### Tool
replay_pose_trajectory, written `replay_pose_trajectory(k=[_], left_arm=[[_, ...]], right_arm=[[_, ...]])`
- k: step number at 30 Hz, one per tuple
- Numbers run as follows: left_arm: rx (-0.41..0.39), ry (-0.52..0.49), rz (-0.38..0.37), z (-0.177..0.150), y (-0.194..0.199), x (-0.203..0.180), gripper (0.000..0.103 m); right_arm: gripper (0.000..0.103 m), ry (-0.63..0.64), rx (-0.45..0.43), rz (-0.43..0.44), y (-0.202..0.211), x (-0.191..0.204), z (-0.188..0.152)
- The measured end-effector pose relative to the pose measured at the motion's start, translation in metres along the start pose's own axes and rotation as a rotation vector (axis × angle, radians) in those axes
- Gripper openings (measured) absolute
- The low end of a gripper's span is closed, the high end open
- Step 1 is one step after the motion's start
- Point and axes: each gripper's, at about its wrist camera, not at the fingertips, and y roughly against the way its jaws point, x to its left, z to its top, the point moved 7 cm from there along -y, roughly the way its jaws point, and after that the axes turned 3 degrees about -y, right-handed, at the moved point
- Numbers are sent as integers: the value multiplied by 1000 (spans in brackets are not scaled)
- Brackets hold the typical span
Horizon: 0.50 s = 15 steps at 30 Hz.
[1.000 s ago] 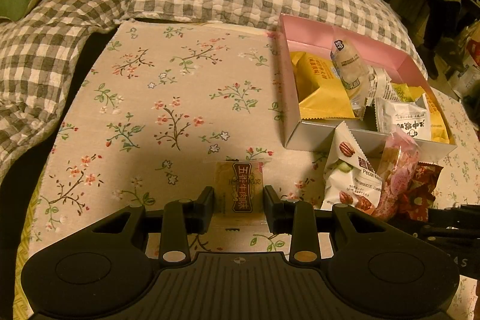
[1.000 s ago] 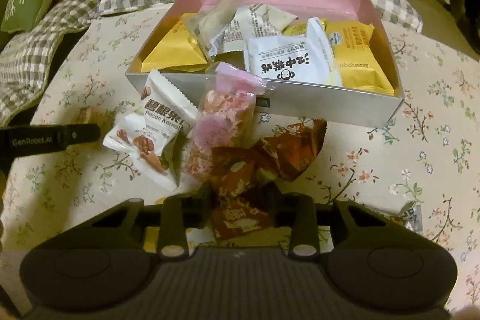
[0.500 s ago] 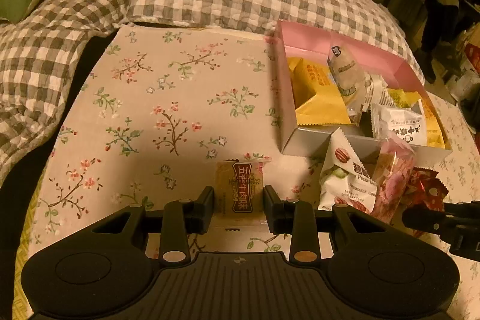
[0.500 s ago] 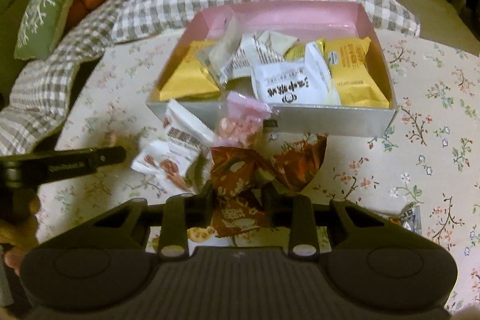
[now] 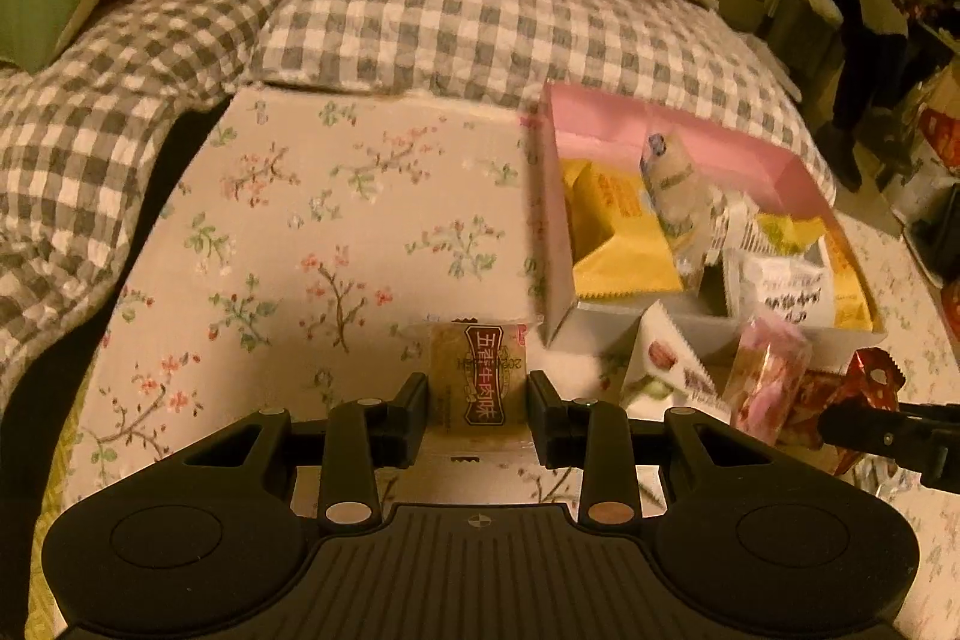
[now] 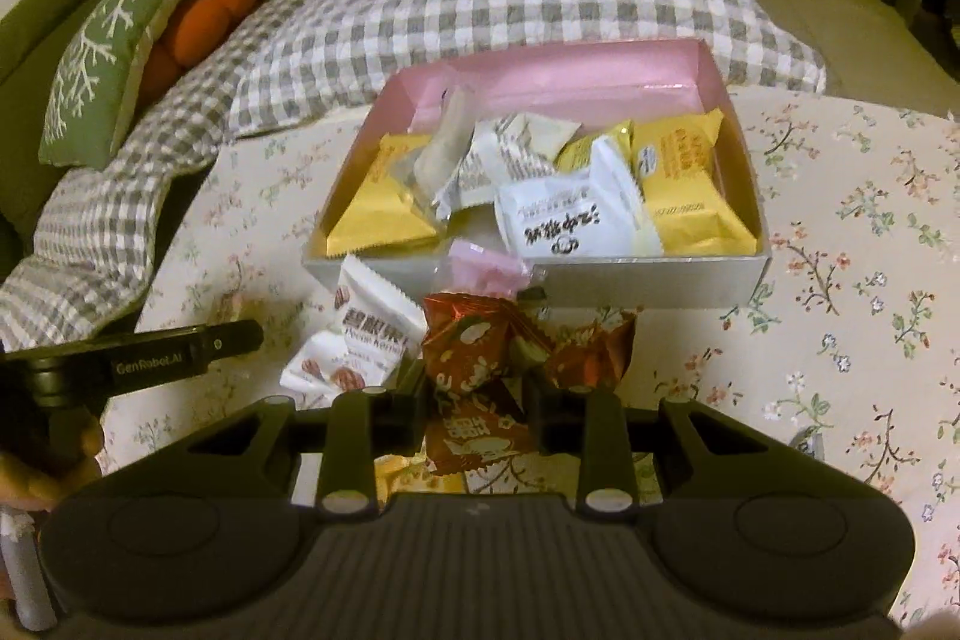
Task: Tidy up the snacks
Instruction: 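Grasp small red-labelled packet with left tool while right grasps red foil candy, then carry both packets into the box and open both tools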
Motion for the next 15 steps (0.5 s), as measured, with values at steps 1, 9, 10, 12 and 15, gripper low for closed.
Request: replay_pose_trajectory(k=[1, 9, 10, 12, 15], left_arm=[[-9, 1, -1, 2, 1, 0, 32], [-101, -6, -88, 29, 9, -14, 32], [-101, 9, -115, 31, 8, -16, 32], [-97, 44, -186, 36, 4, -23, 32], [-115, 36, -248, 44, 0, -39, 32]], right_arm=[[28, -3, -5, -1, 1, -1, 2], [28, -62, -74, 10, 14, -19, 23], [28, -74, -84, 10, 15, -23, 27], [28, -99, -103, 7, 15, -31, 33], [28, -144, -126, 2, 12, -45, 42]])
